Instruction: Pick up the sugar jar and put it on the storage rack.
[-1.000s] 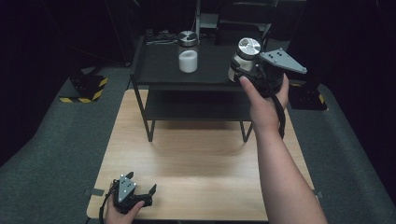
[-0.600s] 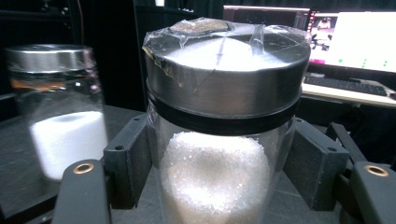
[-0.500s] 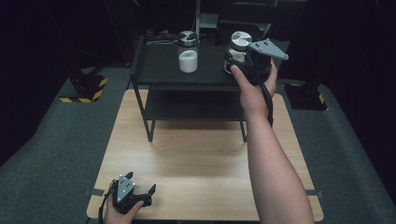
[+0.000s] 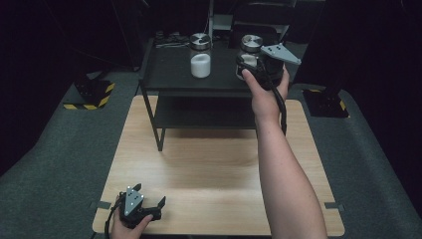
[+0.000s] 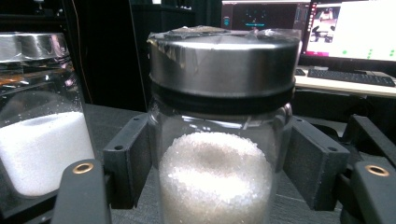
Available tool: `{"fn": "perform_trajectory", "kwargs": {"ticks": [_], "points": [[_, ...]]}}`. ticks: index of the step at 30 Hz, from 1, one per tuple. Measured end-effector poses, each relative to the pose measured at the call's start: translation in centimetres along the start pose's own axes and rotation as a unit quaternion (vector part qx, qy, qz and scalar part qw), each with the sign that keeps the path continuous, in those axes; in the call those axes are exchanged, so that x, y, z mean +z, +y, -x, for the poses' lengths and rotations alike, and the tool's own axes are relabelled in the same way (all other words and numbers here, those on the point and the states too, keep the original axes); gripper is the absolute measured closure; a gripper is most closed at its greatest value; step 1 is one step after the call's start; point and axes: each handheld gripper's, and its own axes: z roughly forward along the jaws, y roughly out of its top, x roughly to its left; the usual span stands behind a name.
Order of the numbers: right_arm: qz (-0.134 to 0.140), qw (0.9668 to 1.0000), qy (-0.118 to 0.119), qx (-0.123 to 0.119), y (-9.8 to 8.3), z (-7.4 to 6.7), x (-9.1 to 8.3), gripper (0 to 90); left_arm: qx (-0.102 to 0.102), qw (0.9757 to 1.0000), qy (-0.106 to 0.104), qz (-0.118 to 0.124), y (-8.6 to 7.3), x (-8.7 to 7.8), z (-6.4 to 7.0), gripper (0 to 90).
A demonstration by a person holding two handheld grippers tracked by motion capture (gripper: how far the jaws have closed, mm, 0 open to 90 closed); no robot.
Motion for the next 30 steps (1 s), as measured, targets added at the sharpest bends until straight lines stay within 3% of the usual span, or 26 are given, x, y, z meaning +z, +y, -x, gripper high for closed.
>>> {"fn": "perform_trajectory", "kwargs": {"ticks": [6, 15, 22, 24, 30], "points": [[0.016, 0.9999, -0.002, 0.005, -1.0, -0.1, 0.1, 29.9, -0.001, 1.0, 0.0, 0.001, 0.0, 0.0, 0.0, 0.6], [0.004, 0.9997, 0.007, 0.021, -0.6, 0.4, 0.2, 28.7, -0.001, 1.0, 0.0, -0.001, 0.1, 0.0, 0.0, 0.6], [-0.005, 0.9998, 0.018, 0.002, 0.0, 0.5, 0.1, 10.3, 0.0, 1.0, 0.0, 0.0, 0.0, 0.0, 0.0, 0.6], [0.0, 0.9998, 0.018, -0.003, -0.2, 0.4, -0.1, 0.5, 0.001, 1.0, -0.001, 0.0, 0.0, 0.0, 0.0, 0.6], [0.013, 0.9998, 0.014, 0.004, -0.7, 0.2, -0.7, 0.1, 0.002, 1.0, -0.002, 0.0, -0.1, -0.1, -0.1, 0.6]]}}
